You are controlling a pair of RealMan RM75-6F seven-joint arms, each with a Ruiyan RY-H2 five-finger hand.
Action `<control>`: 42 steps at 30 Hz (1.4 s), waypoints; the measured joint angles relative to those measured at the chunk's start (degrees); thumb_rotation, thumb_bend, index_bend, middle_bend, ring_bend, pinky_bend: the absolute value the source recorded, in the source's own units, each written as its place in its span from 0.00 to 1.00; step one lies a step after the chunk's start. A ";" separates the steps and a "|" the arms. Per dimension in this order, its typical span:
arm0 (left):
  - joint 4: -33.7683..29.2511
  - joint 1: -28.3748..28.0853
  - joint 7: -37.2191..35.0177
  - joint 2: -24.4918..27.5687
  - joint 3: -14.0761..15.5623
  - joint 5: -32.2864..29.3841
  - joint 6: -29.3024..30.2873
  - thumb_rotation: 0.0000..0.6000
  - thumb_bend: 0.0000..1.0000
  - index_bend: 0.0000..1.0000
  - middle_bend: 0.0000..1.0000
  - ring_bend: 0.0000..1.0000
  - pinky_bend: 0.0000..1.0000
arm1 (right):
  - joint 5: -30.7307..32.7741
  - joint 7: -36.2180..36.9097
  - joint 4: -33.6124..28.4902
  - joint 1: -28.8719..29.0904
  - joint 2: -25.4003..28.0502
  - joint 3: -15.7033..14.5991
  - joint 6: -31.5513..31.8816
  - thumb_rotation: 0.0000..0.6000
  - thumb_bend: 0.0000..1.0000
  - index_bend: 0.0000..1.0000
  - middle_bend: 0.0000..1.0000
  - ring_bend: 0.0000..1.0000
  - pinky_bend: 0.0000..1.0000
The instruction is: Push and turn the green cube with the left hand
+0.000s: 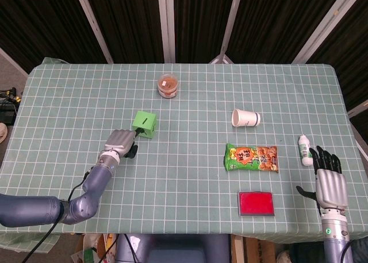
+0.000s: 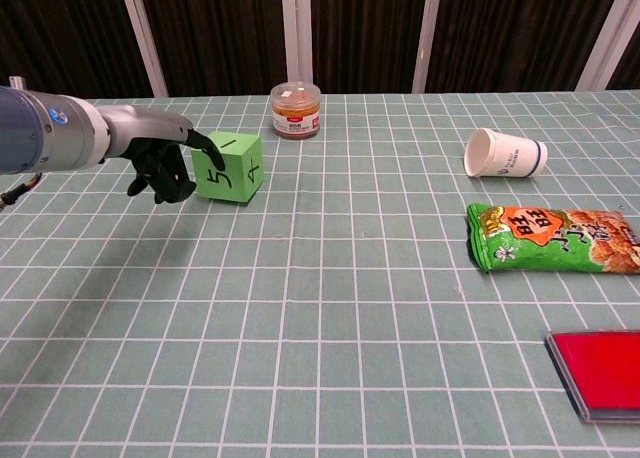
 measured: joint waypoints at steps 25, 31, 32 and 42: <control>6.32 -4.03 3.04 -5.72 -2.41 -2.74 0.41 1.00 0.73 0.18 0.75 0.57 0.69 | 1.15 -0.46 0.29 0.38 -0.33 0.15 -0.62 1.00 0.04 0.08 0.00 0.00 0.00; 8.56 -4.61 3.81 -6.95 -2.77 -2.59 0.69 1.00 0.73 0.18 0.75 0.57 0.69 | 1.32 -0.92 0.39 0.45 -0.55 0.13 -0.57 1.00 0.04 0.08 0.00 0.00 0.00; 8.79 -4.67 3.91 -7.07 -2.80 -2.56 0.78 1.00 0.73 0.18 0.75 0.57 0.69 | 1.37 -0.99 0.42 0.48 -0.60 0.12 -0.62 1.00 0.04 0.08 0.00 0.00 0.00; 12.24 -5.09 4.55 -8.91 -3.78 -2.70 0.76 1.00 0.73 0.18 0.75 0.57 0.69 | 2.01 -1.79 0.67 0.86 -0.89 -0.06 -1.41 1.00 0.05 0.08 0.00 0.00 0.00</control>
